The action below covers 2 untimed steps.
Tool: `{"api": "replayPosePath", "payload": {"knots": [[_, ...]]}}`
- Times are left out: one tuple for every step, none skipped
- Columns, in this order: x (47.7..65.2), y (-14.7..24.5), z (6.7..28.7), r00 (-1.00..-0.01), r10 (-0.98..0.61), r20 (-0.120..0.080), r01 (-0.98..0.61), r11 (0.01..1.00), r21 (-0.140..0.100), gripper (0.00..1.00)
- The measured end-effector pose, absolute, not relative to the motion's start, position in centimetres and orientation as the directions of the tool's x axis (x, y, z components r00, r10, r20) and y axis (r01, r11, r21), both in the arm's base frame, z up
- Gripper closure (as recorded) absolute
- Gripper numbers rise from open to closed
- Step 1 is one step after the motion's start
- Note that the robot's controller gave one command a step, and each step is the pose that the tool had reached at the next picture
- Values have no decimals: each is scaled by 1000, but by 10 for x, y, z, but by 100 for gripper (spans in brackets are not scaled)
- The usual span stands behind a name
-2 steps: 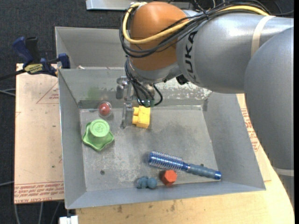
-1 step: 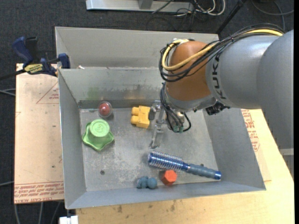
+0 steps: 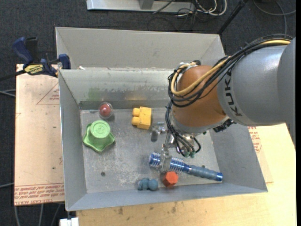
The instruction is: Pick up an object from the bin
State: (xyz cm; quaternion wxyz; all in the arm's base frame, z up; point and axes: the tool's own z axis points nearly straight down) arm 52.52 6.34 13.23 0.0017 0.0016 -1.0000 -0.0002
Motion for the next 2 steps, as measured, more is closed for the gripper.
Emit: {"api": "replayPosePath", "payload": {"knots": [[526,49,72,-999,-41,6,-41,999,0,0],[527,49,75,-999,-41,1,-41,999,2,100]]}}
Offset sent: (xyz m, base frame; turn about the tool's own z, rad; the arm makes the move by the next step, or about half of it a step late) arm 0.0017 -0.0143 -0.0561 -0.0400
